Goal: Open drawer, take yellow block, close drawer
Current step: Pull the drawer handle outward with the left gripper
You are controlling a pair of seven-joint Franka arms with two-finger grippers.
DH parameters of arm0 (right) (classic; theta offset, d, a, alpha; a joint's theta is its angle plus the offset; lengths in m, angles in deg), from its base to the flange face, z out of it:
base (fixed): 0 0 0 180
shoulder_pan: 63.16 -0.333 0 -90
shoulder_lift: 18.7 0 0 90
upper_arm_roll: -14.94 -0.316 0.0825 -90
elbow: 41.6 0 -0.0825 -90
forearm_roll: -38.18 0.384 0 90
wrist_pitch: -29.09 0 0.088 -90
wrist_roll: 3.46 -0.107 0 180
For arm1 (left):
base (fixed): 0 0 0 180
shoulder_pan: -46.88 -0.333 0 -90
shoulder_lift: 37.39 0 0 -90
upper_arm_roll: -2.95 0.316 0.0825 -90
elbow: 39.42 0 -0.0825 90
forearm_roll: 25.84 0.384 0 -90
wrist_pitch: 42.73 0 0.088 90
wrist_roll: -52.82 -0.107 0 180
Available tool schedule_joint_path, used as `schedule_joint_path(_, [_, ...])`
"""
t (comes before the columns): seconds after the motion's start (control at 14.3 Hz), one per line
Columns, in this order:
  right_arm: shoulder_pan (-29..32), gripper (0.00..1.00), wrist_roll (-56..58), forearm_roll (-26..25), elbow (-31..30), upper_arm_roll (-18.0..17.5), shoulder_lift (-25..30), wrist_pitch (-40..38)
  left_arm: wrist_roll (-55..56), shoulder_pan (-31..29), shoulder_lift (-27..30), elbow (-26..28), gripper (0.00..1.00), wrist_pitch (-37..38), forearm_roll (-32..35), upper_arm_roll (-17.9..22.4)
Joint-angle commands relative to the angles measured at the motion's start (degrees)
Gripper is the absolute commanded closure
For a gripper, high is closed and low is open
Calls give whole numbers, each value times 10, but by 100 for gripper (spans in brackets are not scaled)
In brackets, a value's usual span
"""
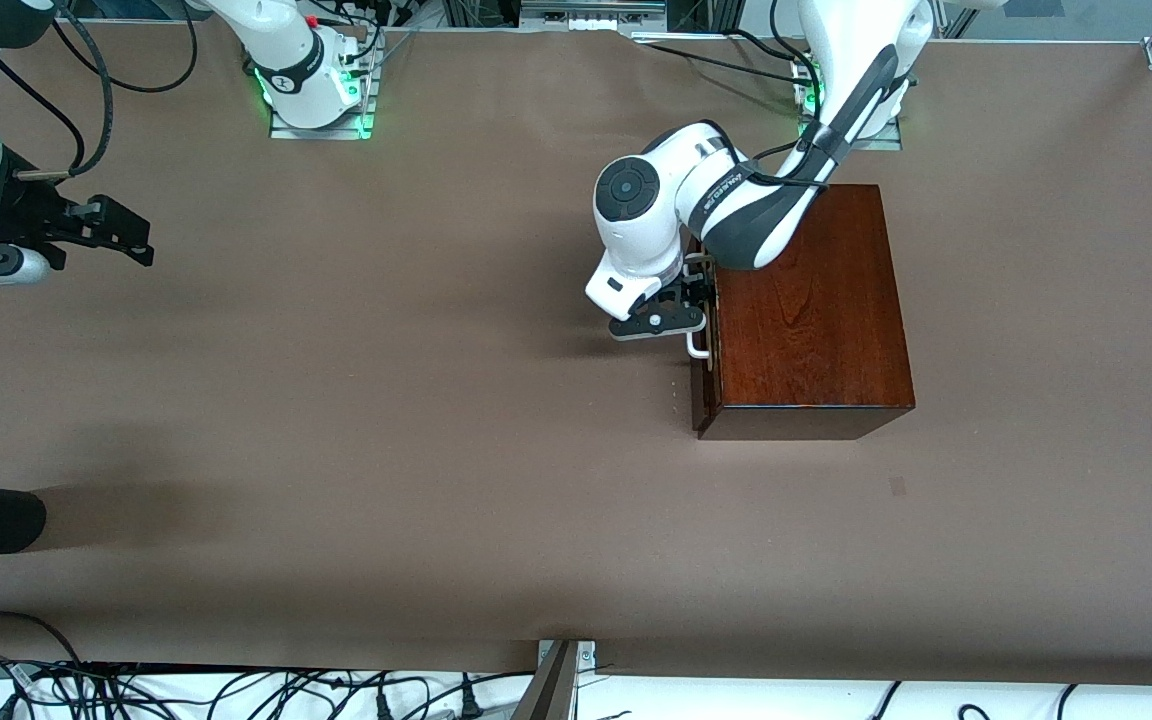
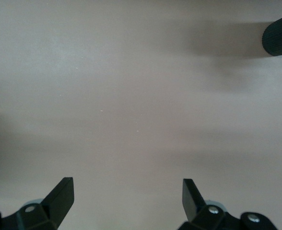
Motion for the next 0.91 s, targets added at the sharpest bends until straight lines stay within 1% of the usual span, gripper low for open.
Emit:
schedule_joint_path(0.0, [-1, 0, -7, 6, -11, 0, 9, 7, 20, 2, -1, 5, 0, -38, -6, 0])
schedule_joint_path(0.28, [-1, 0, -7, 6, -11, 0, 9, 7, 26, 8, -15, 3, 0, -60, -21, 0])
schedule_joint_path(0.56, [-1, 0, -7, 6, -21, 0, 11, 15, 37, 21, -20, -4, 0, -61, -33, 0])
schedule_joint_path(0.63, [-1, 0, -7, 6, -21, 0, 11, 15, 37, 32, -20, -6, 0, -61, -33, 1])
schedule_joint_path(0.84, [-1, 0, -7, 6, -21, 0, 11, 15, 51, 70, -29, -27, 0, -61, -34, 26])
